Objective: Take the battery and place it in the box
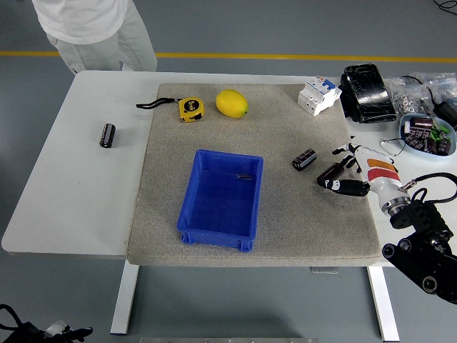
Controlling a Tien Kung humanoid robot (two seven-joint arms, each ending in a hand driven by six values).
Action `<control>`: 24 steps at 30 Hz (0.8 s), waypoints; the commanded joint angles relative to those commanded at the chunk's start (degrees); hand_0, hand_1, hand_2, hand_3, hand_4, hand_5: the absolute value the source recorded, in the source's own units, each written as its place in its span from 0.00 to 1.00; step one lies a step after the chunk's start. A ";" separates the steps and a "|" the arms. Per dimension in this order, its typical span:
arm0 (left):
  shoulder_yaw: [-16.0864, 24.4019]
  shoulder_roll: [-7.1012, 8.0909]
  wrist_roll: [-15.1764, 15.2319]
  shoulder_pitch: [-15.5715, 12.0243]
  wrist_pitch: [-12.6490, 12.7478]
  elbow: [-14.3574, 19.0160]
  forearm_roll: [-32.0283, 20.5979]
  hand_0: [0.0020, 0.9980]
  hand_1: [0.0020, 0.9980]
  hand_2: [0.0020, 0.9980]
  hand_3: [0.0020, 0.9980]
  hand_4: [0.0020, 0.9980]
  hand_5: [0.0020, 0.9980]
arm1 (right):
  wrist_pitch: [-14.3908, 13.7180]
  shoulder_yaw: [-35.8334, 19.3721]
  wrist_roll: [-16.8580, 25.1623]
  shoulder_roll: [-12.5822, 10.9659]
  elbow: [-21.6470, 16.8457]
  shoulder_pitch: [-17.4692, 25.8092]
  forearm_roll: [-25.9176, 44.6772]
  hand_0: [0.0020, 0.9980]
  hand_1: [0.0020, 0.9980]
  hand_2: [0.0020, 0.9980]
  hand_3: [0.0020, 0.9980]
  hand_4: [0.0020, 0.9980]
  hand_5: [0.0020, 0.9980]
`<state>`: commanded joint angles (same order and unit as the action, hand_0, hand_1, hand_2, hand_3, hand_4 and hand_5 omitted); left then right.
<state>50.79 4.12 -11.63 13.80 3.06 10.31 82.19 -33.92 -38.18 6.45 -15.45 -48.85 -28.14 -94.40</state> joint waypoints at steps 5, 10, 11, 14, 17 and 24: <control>0.45 0.10 -0.05 0.05 -0.01 0.00 0.50 0.55 0.52 0.62 0.63 0.63 0.69 | 0.13 -1.22 -0.13 -0.18 -1.07 0.21 -1.09 0.35 0.46 0.46 0.63 1.00 0.38; 1.05 0.17 -0.07 0.08 0.01 0.00 1.15 0.55 0.52 0.62 0.63 0.63 0.69 | 0.32 -2.28 -0.22 -0.65 -3.23 0.43 -2.10 0.35 0.46 0.46 0.63 1.00 0.35; 1.17 0.19 -0.07 0.07 0.02 0.00 1.24 0.55 0.52 0.62 0.63 0.63 0.69 | 0.35 -2.43 -0.22 -0.71 -3.59 0.45 -2.21 0.35 0.46 0.46 0.63 1.00 0.35; 2.23 0.27 -0.18 0.03 0.06 0.00 2.18 0.55 0.51 0.62 0.63 0.63 0.69 | 0.59 -2.88 -0.20 -0.90 -6.21 0.19 -1.58 0.35 0.46 0.46 0.63 1.00 0.35; 3.59 0.35 -0.40 -0.03 0.02 0.00 3.53 0.55 0.51 0.62 0.63 0.63 0.69 | 0.79 -3.04 0.02 -0.64 -9.11 -0.50 -1.25 0.35 0.46 0.46 0.63 1.00 0.35; 4.86 0.65 -0.71 0.03 -0.16 0.00 5.27 0.55 0.51 0.61 0.63 0.63 0.69 | 1.75 -1.22 0.02 -0.48 -18.01 -3.31 1.35 0.35 0.46 0.46 0.64 1.00 0.35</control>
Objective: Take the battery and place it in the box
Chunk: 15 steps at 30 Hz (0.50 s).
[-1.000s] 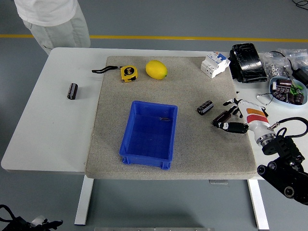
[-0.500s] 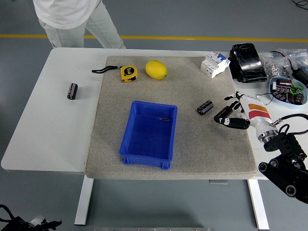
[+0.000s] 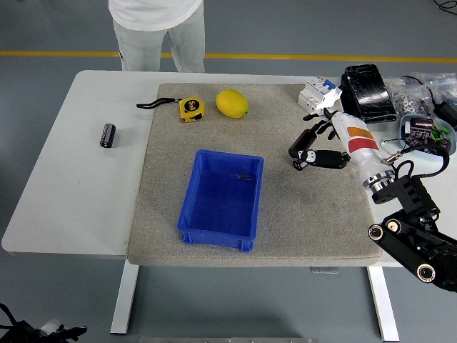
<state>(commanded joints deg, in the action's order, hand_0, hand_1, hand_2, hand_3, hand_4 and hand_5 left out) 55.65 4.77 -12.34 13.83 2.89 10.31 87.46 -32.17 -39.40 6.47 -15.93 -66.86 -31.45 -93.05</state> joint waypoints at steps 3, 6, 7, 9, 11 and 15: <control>0.49 0.21 -0.09 0.13 -0.16 0.00 0.91 0.55 0.51 0.61 0.63 0.63 0.69 | 1.12 2.81 -0.72 0.22 -3.37 -1.58 4.29 0.36 0.46 0.47 0.64 1.00 0.35; 0.62 0.36 -0.18 0.29 -0.39 0.00 1.87 0.55 0.51 0.61 0.63 0.63 0.69 | 1.97 6.04 -0.98 1.00 -6.06 -3.22 5.74 0.36 0.46 0.47 0.64 1.00 0.35; 0.59 0.42 -0.18 0.34 -0.46 0.00 2.03 0.55 0.51 0.61 0.63 0.63 0.69 | 2.24 7.14 -0.99 1.27 -6.78 -3.76 6.10 0.36 0.46 0.47 0.64 1.00 0.35; 0.45 0.52 -0.13 0.47 -0.55 0.00 2.10 0.55 0.51 0.61 0.63 0.63 0.69 | 2.73 9.28 -0.91 1.58 -7.78 -5.05 6.23 0.37 0.47 0.47 0.64 1.00 0.35; 0.14 0.69 -0.01 0.60 -0.60 0.00 1.89 0.55 0.51 0.61 0.63 0.63 0.69 | 3.79 12.04 -1.07 1.91 -7.87 -7.06 6.70 0.37 0.47 0.47 0.64 1.00 0.35; 0.44 0.83 -0.02 0.87 -0.73 0.00 2.51 0.55 0.51 0.61 0.63 0.63 0.69 | 5.34 18.33 -1.40 3.26 -6.40 -11.63 6.30 0.38 0.48 0.47 0.64 1.00 0.36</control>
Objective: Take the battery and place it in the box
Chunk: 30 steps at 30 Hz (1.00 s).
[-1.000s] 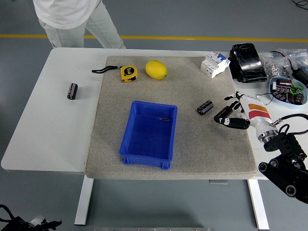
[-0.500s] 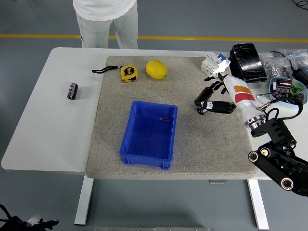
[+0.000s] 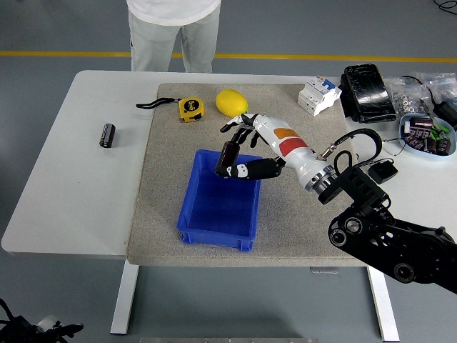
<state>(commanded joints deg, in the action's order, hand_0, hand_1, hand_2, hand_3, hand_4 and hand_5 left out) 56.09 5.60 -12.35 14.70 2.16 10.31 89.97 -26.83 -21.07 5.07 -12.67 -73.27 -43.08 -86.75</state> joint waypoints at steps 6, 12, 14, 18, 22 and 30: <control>-0.48 0.12 -0.15 0.59 -0.02 0.11 -0.53 0.55 0.51 0.61 0.63 0.63 0.69 | 3.04 4.55 -0.66 2.26 4.12 -2.88 -1.34 0.55 0.57 0.60 0.74 1.00 0.38; -0.45 0.12 -0.28 0.70 0.00 0.15 -0.70 0.55 0.50 0.61 0.63 0.63 0.69 | 6.74 3.92 -1.60 2.04 6.48 -2.71 -2.64 0.74 0.72 0.80 0.91 1.00 0.39; -0.37 0.13 -0.36 0.68 -0.15 0.18 -0.49 0.55 0.50 0.61 0.63 0.63 0.69 | 7.22 3.75 -1.83 1.91 6.95 -2.66 -2.99 0.74 0.72 0.80 0.91 1.00 0.39; -0.58 0.16 -0.42 0.68 -0.38 0.22 -0.55 0.55 0.50 0.61 0.61 0.62 0.69 | 8.04 2.80 -2.22 1.75 7.51 -2.20 -3.27 0.74 0.76 0.86 0.99 1.00 0.43; -0.60 0.04 -0.44 0.57 -0.26 0.18 -0.80 0.55 0.50 0.61 0.61 0.62 0.69 | 7.29 -0.49 -2.09 1.04 7.28 -0.76 -3.73 0.74 0.76 0.86 0.99 1.00 0.43; -0.70 -0.10 -0.27 0.15 0.04 0.05 -1.33 0.55 0.50 0.61 0.62 0.64 0.70 | -0.30 -11.55 -1.35 -1.28 9.34 2.44 -3.56 0.59 0.62 0.68 0.75 1.00 0.44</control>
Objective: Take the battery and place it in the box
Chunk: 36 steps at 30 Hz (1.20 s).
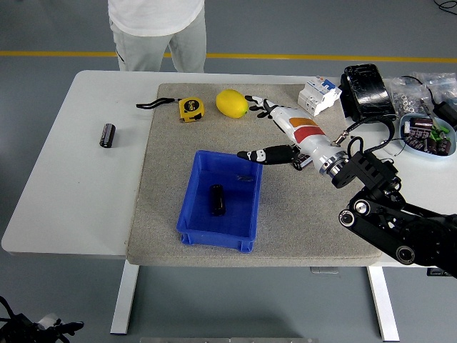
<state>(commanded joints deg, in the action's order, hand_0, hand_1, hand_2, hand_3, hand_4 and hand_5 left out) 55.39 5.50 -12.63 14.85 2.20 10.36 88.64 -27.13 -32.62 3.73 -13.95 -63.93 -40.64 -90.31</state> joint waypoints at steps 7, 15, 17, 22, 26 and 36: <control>0.11 -0.25 -0.13 -0.03 -0.06 0.04 0.23 0.55 0.50 0.61 0.62 0.64 0.70 | -3.44 -3.92 1.25 1.43 10.50 1.17 0.68 0.55 0.58 0.63 0.70 1.00 0.43; -0.18 -0.34 -0.16 0.02 -0.04 0.06 0.01 0.55 0.51 0.60 0.60 0.59 0.65 | -4.34 -3.15 1.49 2.86 17.86 1.29 0.36 0.54 0.56 0.61 0.68 1.00 0.44; -0.31 -0.37 -0.16 0.07 -0.06 0.07 -0.03 0.55 0.51 0.60 0.60 0.59 0.64 | -4.41 -2.12 1.43 3.06 18.56 1.25 0.42 0.54 0.56 0.60 0.68 1.00 0.45; -0.34 -0.45 -0.14 0.18 -0.05 0.06 -0.01 0.55 0.51 0.60 0.60 0.59 0.64 | -4.76 1.26 1.72 3.48 19.79 0.82 -0.07 0.54 0.56 0.60 0.68 1.00 0.45; -0.42 -0.58 -0.29 0.21 -0.20 0.09 0.30 0.55 0.51 0.60 0.60 0.59 0.64 | -5.11 3.03 1.97 4.16 21.15 0.64 -0.88 0.54 0.56 0.60 0.68 1.00 0.44; -0.95 -0.96 -0.10 0.44 0.06 0.07 -0.61 0.56 0.53 0.61 0.60 0.58 0.64 | -5.97 6.17 2.19 5.13 26.53 0.04 -1.15 0.53 0.56 0.59 0.68 1.00 0.42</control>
<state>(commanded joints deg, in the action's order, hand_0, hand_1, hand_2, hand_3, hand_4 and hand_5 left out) 54.43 4.53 -12.73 15.30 2.26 10.43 88.03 -33.10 -26.44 5.92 -8.81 -37.40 -40.60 -91.46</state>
